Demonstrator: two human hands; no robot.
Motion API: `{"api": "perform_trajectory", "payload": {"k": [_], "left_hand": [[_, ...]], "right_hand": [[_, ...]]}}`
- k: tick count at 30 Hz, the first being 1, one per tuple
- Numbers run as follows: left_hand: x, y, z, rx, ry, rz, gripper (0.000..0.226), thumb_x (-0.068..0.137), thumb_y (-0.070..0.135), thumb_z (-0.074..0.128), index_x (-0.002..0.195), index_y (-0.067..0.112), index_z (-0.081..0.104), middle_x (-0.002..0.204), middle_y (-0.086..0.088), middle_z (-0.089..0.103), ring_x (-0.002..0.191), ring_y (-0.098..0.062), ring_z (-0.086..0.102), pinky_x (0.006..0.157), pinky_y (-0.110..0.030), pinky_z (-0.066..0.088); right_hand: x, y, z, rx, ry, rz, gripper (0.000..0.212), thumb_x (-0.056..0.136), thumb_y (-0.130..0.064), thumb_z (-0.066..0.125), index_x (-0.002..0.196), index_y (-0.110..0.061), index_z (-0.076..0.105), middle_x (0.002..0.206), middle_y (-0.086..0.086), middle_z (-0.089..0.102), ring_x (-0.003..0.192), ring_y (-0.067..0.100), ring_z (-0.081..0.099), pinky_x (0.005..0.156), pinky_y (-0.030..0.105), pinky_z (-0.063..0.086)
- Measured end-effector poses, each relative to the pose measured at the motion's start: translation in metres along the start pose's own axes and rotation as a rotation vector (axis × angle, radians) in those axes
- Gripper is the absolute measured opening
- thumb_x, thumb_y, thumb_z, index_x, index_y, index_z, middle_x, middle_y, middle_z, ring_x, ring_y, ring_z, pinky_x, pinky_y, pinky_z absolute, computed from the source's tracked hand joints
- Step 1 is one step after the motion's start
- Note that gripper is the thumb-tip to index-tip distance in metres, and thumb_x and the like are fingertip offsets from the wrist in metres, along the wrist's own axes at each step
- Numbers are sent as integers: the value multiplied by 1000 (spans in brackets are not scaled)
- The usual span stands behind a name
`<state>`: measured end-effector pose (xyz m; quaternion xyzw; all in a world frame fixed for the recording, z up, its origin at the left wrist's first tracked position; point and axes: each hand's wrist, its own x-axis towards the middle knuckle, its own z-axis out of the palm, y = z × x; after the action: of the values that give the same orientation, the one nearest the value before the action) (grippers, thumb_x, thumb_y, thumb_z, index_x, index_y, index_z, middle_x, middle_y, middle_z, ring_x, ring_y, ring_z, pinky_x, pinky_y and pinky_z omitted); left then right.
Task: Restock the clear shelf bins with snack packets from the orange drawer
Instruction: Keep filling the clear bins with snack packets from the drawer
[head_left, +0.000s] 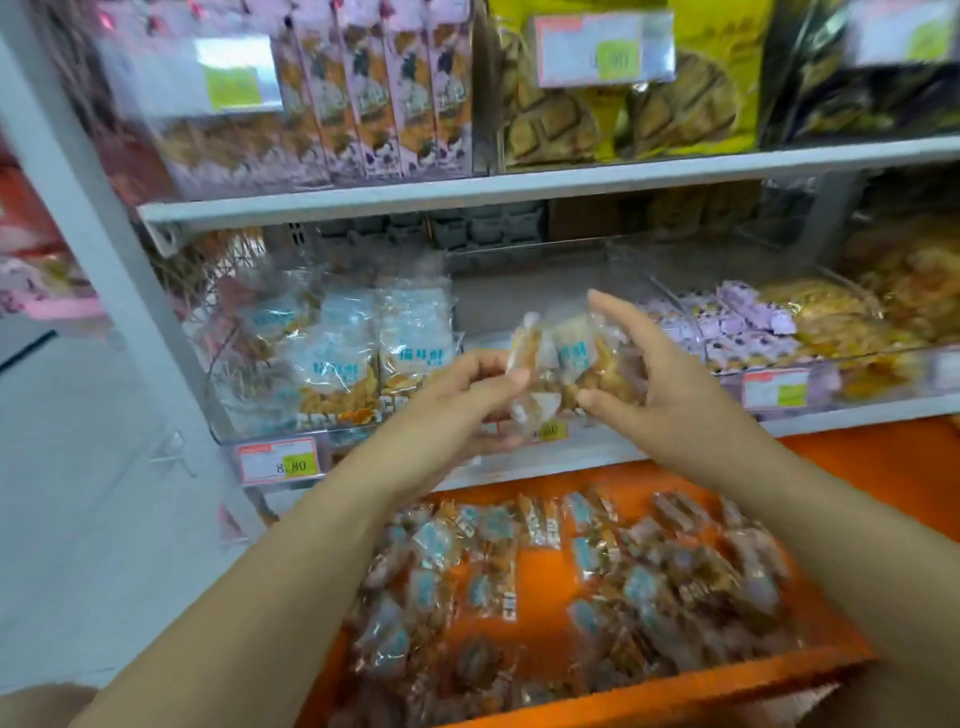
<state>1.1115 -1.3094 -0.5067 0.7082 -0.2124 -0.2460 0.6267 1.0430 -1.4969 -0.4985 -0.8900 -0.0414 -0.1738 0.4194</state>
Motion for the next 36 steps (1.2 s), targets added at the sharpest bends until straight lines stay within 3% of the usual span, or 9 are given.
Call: {"api": "perform_trajectory", "payload": {"k": [4,7,11,14,18,21,26,32,36], "left_hand": [[48,10,10,310,167,95,56,77,59,55,126,32,54,129,1,52,110,-14,59,99,-41,48],[71,5,20,447,100,51,39,92,38,51,128,23,53,117,-2,58,111,-27,58,96,-34,46],[78,-6,30,496,113,45,64,99,27,47,153,18,13,155,-3,28,137,-17,35,98,-21,32],[58,-22,33,546,168,334,49,98,18,49,145,23,35,141,5,44,126,-4,43,103,-22,40],[36,-79,29,642,138,499,26,93,11,49,112,17,66,102,12,61,95,-1,57,84,-11,43],[38,-138,22,719,31,302,24,92,8,52,107,19,68,98,12,63,90,-7,59,80,-12,43],[57,-228,21,747,-126,-129,29,93,9,53,120,16,61,116,-2,64,104,-16,61,88,-20,45],[64,-296,18,837,-443,-466,43,91,23,59,133,17,52,131,-3,58,114,-20,57,95,-26,45],[60,-320,6,806,-494,-613,72,84,37,69,146,27,35,143,-3,46,124,-23,50,103,-31,42]], "right_hand": [[42,26,13,-36,125,13,80,88,-10,64,149,-30,18,111,-8,55,90,3,58,74,9,46],[59,52,27,-110,46,84,81,89,-16,61,152,-27,10,98,5,63,88,20,61,78,36,50],[60,73,33,-292,-109,145,60,94,-22,52,149,-23,25,126,13,58,110,28,58,91,40,47],[45,86,35,-385,55,-109,34,92,-14,54,125,-11,58,118,10,64,108,27,59,91,33,44],[4,107,38,-418,142,-475,17,85,-9,55,93,-6,69,90,6,67,86,20,58,77,29,46],[-23,136,52,-564,-215,-388,16,83,-13,58,95,-15,70,91,-1,69,83,19,64,68,31,51],[-32,197,77,-791,-840,154,42,95,-33,48,137,-27,44,137,2,51,116,22,54,83,27,43],[-48,282,113,-763,-1040,373,99,84,-27,67,150,-37,-5,158,12,-14,142,34,21,107,39,37],[-52,314,125,-692,-1058,482,108,79,-37,74,149,-38,-9,157,5,-23,146,33,7,109,46,34]]}}
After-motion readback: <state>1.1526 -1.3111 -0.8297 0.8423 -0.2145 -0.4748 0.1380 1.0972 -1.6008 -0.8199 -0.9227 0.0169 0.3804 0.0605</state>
